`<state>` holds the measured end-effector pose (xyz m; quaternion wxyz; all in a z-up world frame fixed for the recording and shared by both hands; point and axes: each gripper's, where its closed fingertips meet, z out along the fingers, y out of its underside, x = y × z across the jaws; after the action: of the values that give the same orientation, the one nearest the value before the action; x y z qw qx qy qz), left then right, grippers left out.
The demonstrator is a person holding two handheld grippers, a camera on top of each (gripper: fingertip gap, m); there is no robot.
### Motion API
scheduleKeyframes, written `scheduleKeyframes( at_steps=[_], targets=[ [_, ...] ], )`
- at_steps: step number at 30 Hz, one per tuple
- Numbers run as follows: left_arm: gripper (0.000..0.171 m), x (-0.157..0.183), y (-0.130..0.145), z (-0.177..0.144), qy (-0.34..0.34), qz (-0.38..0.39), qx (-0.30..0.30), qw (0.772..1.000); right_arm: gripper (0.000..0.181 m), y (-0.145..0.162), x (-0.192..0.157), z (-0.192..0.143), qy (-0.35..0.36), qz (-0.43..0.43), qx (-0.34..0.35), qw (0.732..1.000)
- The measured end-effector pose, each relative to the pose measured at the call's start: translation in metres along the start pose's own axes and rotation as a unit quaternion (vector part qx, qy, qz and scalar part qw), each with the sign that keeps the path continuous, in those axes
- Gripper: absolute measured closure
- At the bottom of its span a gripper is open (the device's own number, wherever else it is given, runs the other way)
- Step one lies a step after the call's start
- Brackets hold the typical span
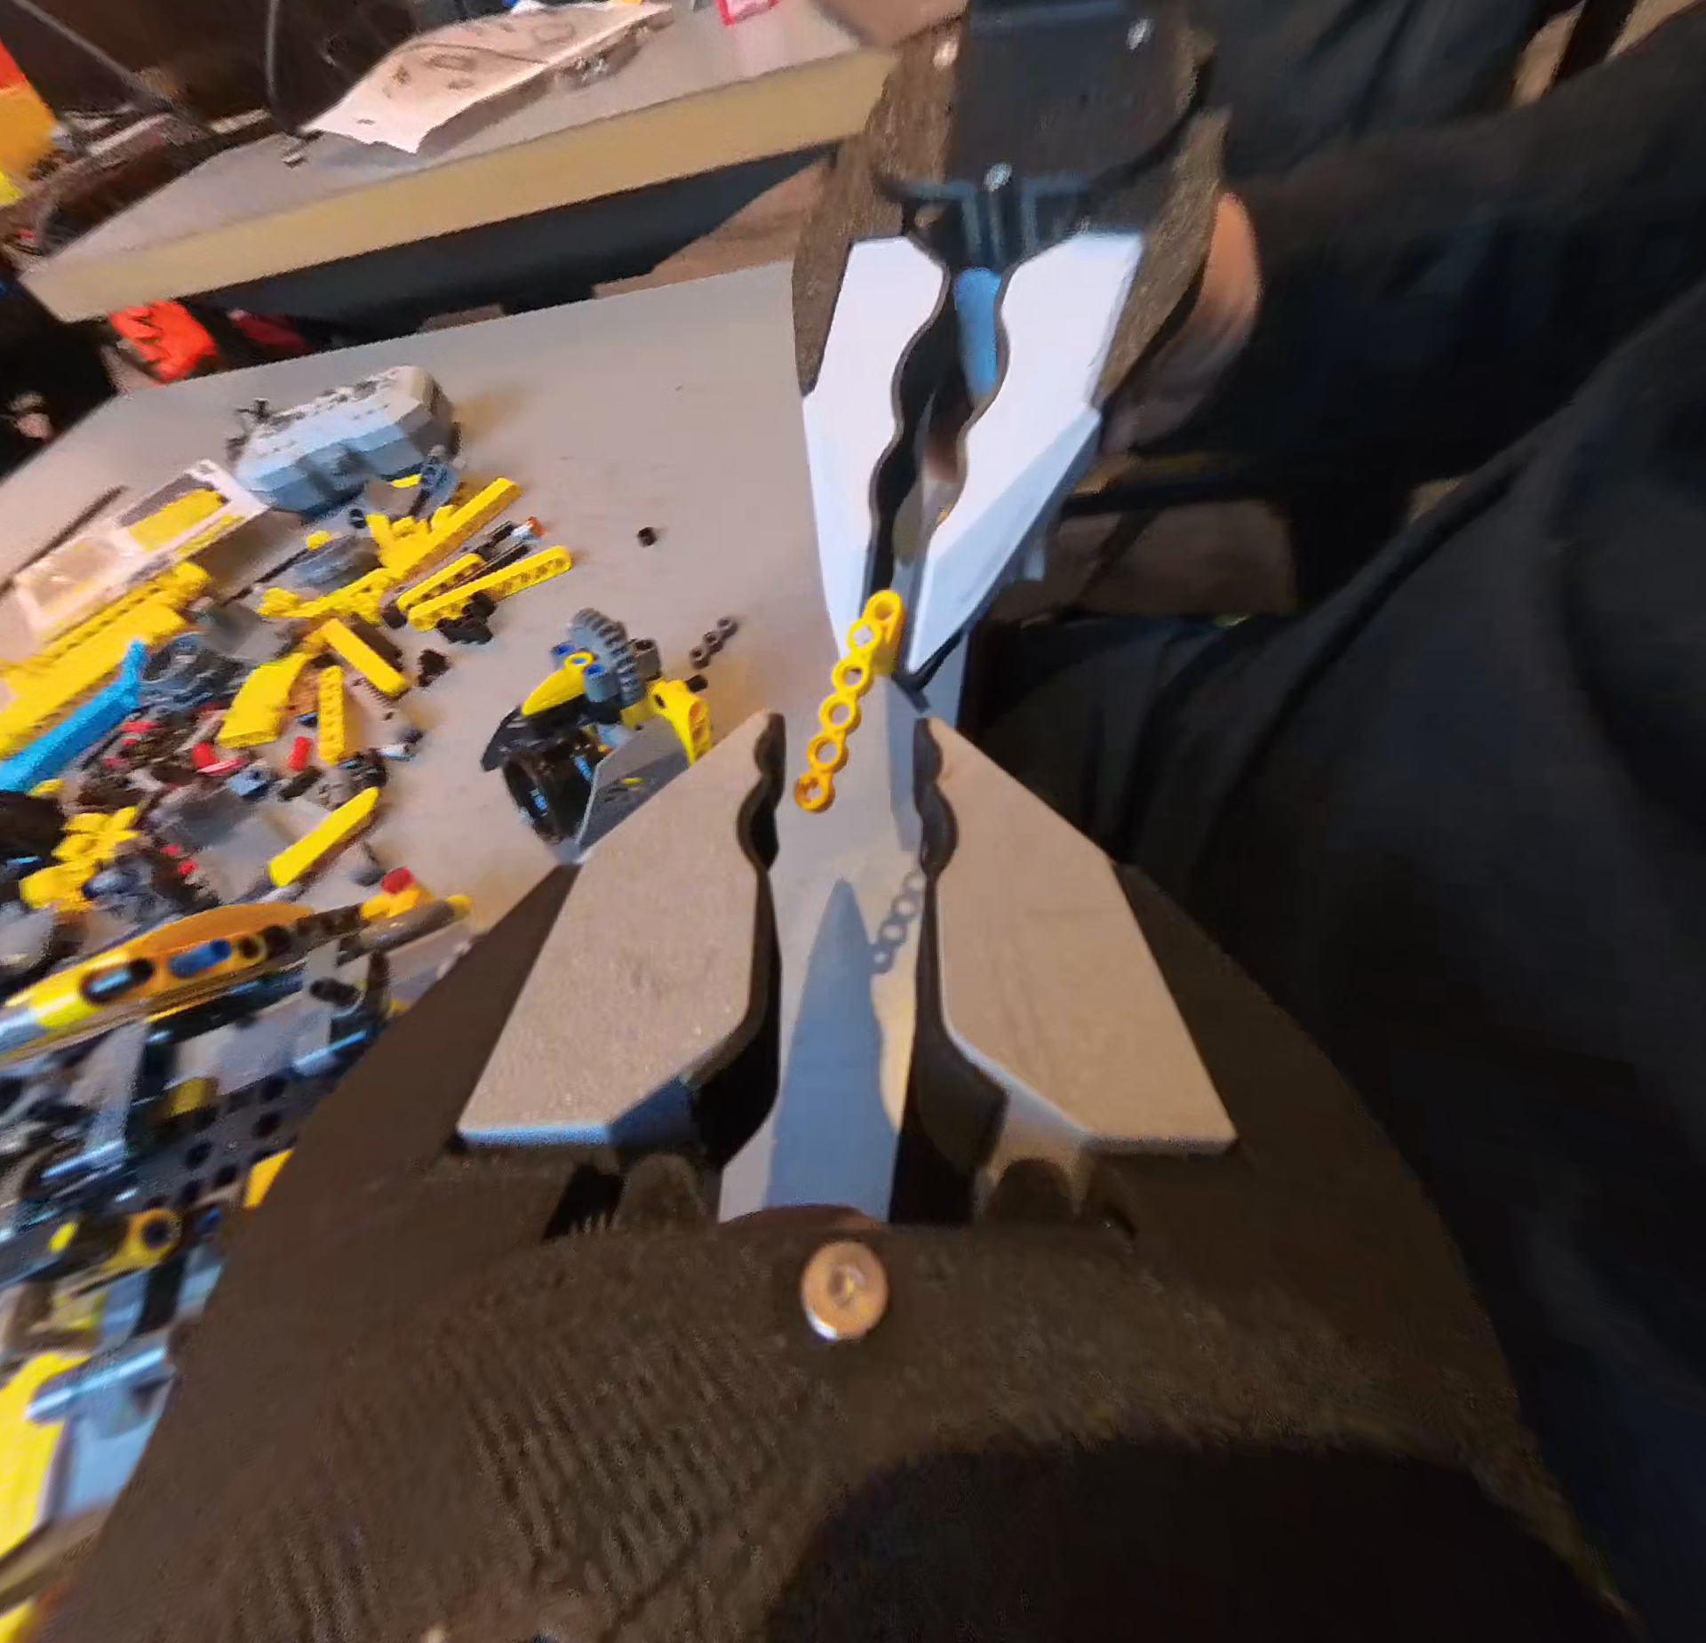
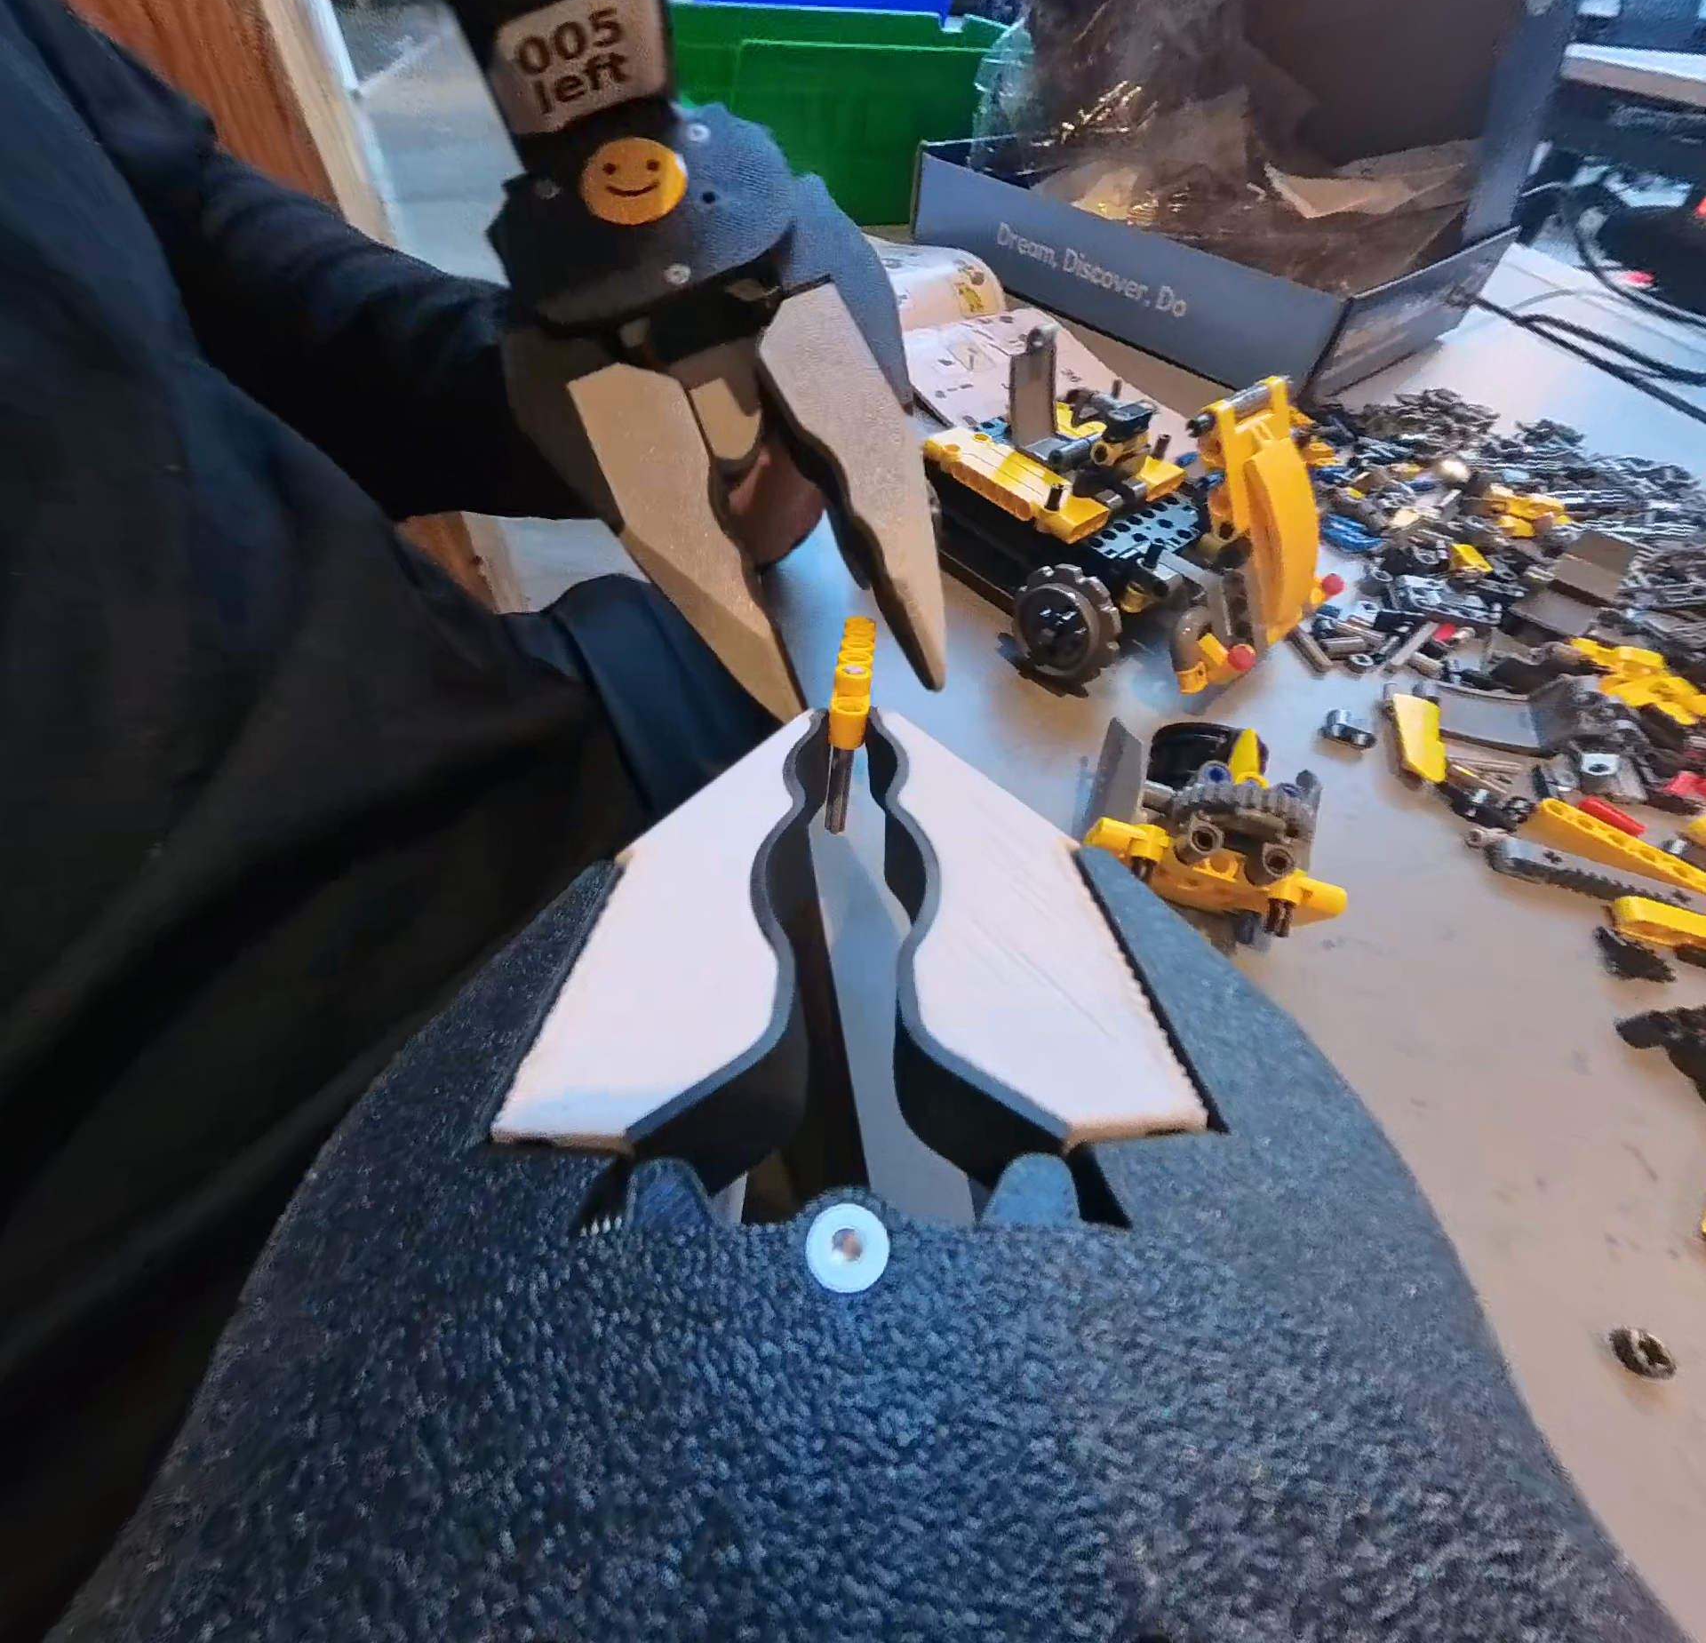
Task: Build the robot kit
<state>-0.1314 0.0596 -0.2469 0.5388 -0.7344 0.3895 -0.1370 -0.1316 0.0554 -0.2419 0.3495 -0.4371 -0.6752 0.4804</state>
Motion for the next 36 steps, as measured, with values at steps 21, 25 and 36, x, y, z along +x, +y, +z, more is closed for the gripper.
scheduleKeyframes(
  at_steps=[21,25,36],
  targets=[
    [0.156,0.012,-0.008,0.000,0.077,-0.089,0.042,0.992,0.174,-0.008,-0.008,0.006,-0.042,-0.018,-0.023,0.999],
    [0.156,0.012,-0.007,0.000,0.076,-0.087,0.038,0.993,0.174,-0.007,-0.008,0.007,-0.048,-0.011,-0.024,0.999],
    [0.149,0.013,-0.013,-0.003,0.098,-0.116,0.061,0.987,0.174,-0.012,-0.006,0.006,-0.054,0.004,-0.008,0.998]
  ],
)
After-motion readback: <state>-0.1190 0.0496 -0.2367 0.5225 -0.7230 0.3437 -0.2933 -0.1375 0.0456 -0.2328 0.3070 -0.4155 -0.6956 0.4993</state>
